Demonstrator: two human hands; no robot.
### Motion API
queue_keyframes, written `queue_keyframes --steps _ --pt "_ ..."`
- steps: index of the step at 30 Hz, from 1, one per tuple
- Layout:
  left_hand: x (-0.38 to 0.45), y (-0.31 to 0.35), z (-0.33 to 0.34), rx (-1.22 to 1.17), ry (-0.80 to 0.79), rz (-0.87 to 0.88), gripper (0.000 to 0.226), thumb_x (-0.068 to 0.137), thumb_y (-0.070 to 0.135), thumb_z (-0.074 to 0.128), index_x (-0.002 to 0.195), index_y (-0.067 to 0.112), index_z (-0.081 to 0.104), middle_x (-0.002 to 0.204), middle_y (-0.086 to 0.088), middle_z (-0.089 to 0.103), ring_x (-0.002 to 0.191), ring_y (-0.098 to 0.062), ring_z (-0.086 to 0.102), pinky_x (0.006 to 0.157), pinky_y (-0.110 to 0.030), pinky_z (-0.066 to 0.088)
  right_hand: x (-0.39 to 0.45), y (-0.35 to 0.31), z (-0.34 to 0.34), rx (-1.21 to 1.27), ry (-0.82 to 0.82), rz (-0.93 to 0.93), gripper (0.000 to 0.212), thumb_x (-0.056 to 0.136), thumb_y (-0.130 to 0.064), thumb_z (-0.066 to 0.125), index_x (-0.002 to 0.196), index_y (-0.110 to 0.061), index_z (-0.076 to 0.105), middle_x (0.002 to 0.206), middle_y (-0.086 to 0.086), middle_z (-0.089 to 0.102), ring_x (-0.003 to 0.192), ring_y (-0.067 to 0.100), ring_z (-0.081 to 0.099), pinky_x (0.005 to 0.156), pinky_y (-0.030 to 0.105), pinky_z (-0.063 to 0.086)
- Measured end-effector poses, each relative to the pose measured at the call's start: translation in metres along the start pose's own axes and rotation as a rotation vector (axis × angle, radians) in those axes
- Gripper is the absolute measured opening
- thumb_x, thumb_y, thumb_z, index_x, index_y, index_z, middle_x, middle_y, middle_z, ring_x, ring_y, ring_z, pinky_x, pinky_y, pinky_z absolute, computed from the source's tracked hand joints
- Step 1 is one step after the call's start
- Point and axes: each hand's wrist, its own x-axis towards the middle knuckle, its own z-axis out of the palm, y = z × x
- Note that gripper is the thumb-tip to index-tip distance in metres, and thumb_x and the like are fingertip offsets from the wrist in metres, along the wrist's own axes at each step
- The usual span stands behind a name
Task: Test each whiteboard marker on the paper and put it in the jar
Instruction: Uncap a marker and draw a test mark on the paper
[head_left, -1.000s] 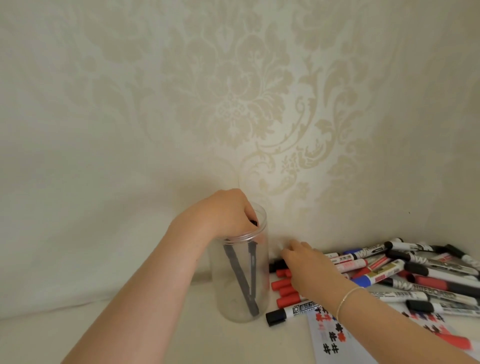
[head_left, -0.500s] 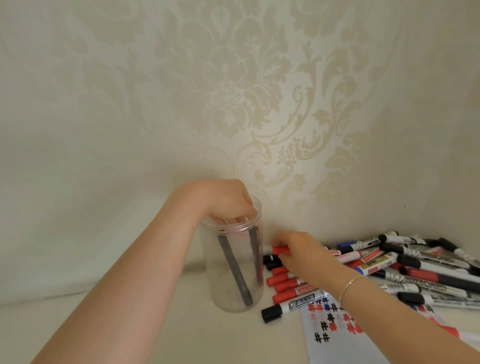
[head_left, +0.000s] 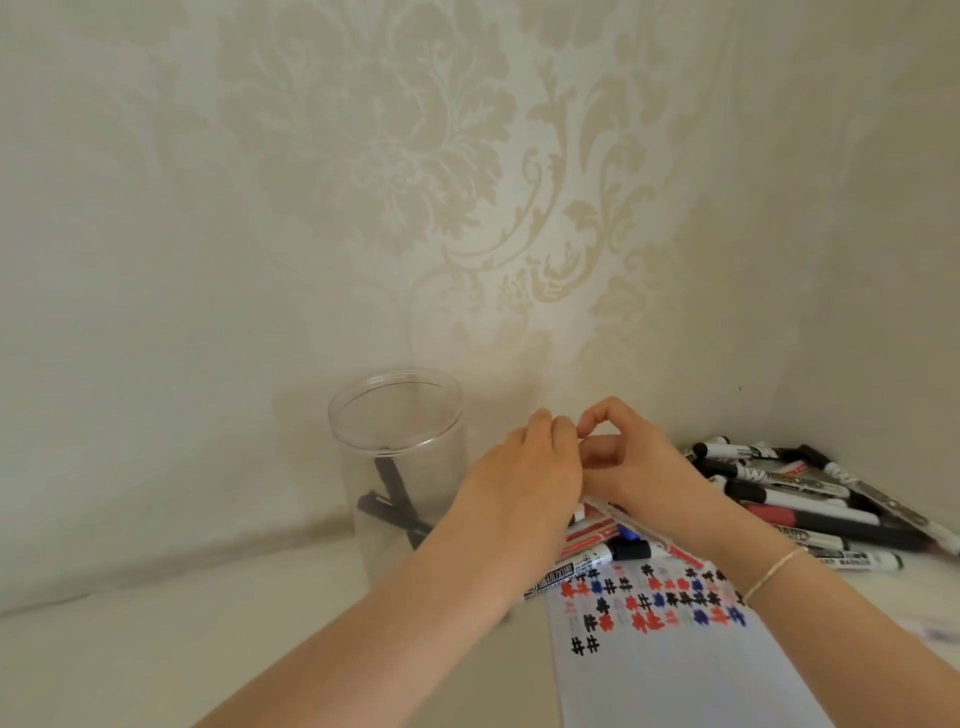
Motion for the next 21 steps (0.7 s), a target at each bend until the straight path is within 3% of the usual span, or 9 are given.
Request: queue_keyframes --steps 3,6,9,11,13,15,16,18,21 --pt "0.009 -0.007 0.016 -0.038 -0.069 0.031 0.028 0.096 0.031 0.050 0.118 0.013 0.047 0.109 -0.007 0.060 0.094 -0.027 0.062 0.065 -0.034 0.044 -0.005 0.009 -0.005 -0.092 -0.036 0.064 0.041 0.074 -0.005 0.077 0.098 -0.002 0.044 0.077 0.016 0.072 0.060 0.020 0.060 0.066 0.036 0.051" --pt "0.010 -0.013 0.022 -0.035 -0.136 0.075 0.035 0.094 0.048 0.047 0.100 0.015 0.057 0.092 -0.005 0.063 0.085 -0.025 0.062 0.064 -0.032 0.043 -0.008 0.008 -0.010 -0.194 -0.073 0.098 0.038 0.072 -0.015 0.081 0.090 -0.006 0.049 0.074 0.009 0.072 0.056 0.013 0.060 0.061 0.030 0.054" --pt "0.005 -0.015 0.025 -0.085 -0.164 0.059 0.038 0.097 0.048 0.041 0.095 0.014 0.060 0.083 -0.003 0.060 0.079 -0.022 0.061 0.063 -0.031 0.042 -0.006 0.005 -0.020 -0.617 -0.084 0.099 0.037 0.069 -0.046 0.078 0.081 -0.017 0.059 0.070 -0.008 0.064 0.060 0.004 0.054 0.063 0.028 0.050" --pt "0.003 -0.016 0.031 -0.317 -0.205 -0.052 0.039 0.098 0.044 0.042 0.095 0.011 0.062 0.081 -0.005 0.067 0.074 -0.021 0.067 0.067 -0.034 0.053 -0.005 0.007 -0.027 -0.770 0.112 -0.074 0.033 0.075 -0.052 0.069 0.082 -0.021 0.060 0.081 -0.010 0.057 0.075 0.007 0.054 0.074 0.028 0.048" --pt "0.003 -0.016 0.034 -0.616 -0.220 -0.195 0.038 0.098 0.044 0.042 0.086 0.013 0.061 0.072 -0.006 0.070 0.063 -0.020 0.069 0.067 -0.035 0.059 -0.006 0.012 -0.029 -0.798 0.508 -0.336 0.027 0.080 -0.038 0.064 0.094 -0.016 0.059 0.096 -0.004 0.052 0.088 0.016 0.053 0.082 0.034 0.046" --pt "0.004 -0.013 0.037 -0.785 -0.208 -0.267 0.038 0.099 0.043 0.042 0.080 0.014 0.057 0.064 -0.004 0.068 0.052 -0.015 0.065 0.059 -0.027 0.058 -0.006 0.014 -0.031 -0.600 0.704 -0.249 0.035 0.079 -0.025 0.066 0.109 -0.014 0.052 0.106 0.001 0.047 0.091 0.017 0.051 0.078 0.032 0.044" --pt "0.004 -0.011 0.038 -0.837 -0.213 -0.260 0.039 0.099 0.042 0.042 0.079 0.013 0.057 0.063 -0.004 0.067 0.049 -0.012 0.063 0.055 -0.023 0.056 -0.007 0.011 -0.030 -0.355 0.600 -0.053 0.040 0.078 -0.024 0.068 0.112 -0.014 0.051 0.107 0.003 0.049 0.087 0.016 0.052 0.073 0.030 0.043" --pt "0.004 -0.005 0.036 -0.903 -0.267 -0.198 0.036 0.100 0.038 0.042 0.082 0.011 0.058 0.065 -0.003 0.067 0.050 -0.009 0.062 0.053 -0.019 0.052 -0.009 0.010 -0.029 0.247 0.169 0.253 0.039 0.075 -0.029 0.072 0.105 -0.008 0.059 0.090 0.008 0.056 0.066 0.015 0.051 0.063 0.026 0.040" --pt "0.006 -0.001 0.036 -0.927 -0.373 -0.100 0.024 0.098 0.033 0.049 0.093 0.012 0.061 0.082 -0.003 0.070 0.071 -0.013 0.067 0.071 -0.028 0.058 -0.014 0.019 -0.024 0.409 -0.005 0.275 0.023 0.078 -0.026 0.070 0.068 -0.009 0.059 0.055 0.006 0.036 0.043 0.014 0.026 0.050 0.028 0.023"
